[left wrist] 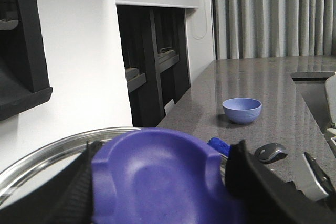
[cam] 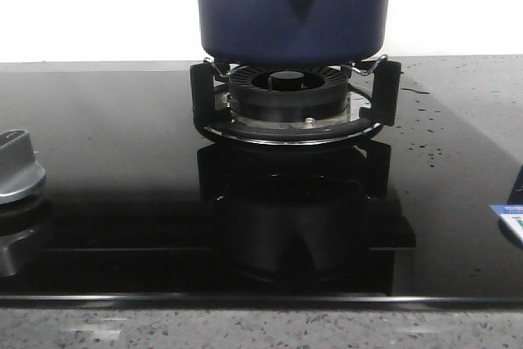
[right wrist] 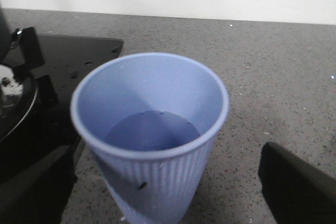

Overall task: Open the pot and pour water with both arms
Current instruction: 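Reach the right gripper to the light blue ribbed cup and grasp it, then lift the cup with the right gripper and carry it over the saucepan, then tilt the cup with the right gripper to pour water into the saucepan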

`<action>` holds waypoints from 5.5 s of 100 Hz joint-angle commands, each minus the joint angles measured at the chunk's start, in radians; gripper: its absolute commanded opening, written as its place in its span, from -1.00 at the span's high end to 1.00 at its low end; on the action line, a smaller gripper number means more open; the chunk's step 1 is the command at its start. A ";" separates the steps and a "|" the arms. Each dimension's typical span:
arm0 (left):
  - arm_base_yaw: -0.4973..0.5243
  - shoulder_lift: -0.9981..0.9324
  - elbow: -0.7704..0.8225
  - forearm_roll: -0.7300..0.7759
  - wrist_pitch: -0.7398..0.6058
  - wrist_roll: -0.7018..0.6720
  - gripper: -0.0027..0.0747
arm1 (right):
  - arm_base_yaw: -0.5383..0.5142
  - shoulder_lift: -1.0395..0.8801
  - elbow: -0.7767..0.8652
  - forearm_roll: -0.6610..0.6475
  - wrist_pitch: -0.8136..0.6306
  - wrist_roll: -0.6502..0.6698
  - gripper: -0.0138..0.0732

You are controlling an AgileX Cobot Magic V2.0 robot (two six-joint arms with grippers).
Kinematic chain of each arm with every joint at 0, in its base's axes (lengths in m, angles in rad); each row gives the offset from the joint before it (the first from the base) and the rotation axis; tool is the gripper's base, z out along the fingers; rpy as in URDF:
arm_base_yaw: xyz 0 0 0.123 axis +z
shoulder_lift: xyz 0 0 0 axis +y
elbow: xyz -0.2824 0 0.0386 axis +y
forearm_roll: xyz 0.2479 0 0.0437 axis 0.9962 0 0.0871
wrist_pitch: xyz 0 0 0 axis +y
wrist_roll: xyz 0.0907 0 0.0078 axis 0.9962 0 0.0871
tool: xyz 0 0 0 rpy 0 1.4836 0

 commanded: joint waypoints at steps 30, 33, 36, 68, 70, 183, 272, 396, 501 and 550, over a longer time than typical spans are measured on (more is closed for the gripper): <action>0.000 -0.046 -0.037 -0.051 0.009 -0.007 0.07 | -0.011 0.209 -0.026 0.040 -0.351 0.003 -0.74; 0.000 -0.046 -0.037 -0.044 0.009 -0.007 0.07 | -0.011 0.228 -0.026 0.048 -0.362 0.003 -0.74; 0.000 -0.046 -0.037 -0.039 0.009 -0.007 0.07 | -0.011 0.244 -0.026 0.053 -0.372 0.003 -0.74; 0.000 -0.046 -0.037 -0.040 0.009 -0.007 0.07 | -0.011 0.430 -0.026 0.060 -0.613 0.003 -0.74; 0.000 -0.046 -0.037 -0.040 0.009 -0.007 0.07 | -0.011 0.443 -0.026 0.060 -0.620 0.003 -0.74; 0.166 -0.311 0.077 0.248 0.002 -0.313 0.07 | 0.016 0.291 -0.244 -0.218 -0.494 0.003 -0.03; 0.166 -0.762 0.524 0.225 -0.260 -0.313 0.07 | 0.368 0.537 -0.760 -0.700 -0.155 0.003 -0.03; 0.166 -0.768 0.524 0.225 -0.251 -0.315 0.07 | 0.364 0.665 -0.887 -1.301 0.028 -0.025 -0.03; 0.166 -0.768 0.524 0.242 -0.251 -0.315 0.07 | 0.366 0.673 -1.069 -1.807 0.116 -0.025 -0.03; 0.166 -0.768 0.524 0.242 -0.251 -0.315 0.07 | 0.366 0.670 -1.029 -1.375 0.163 0.475 -0.03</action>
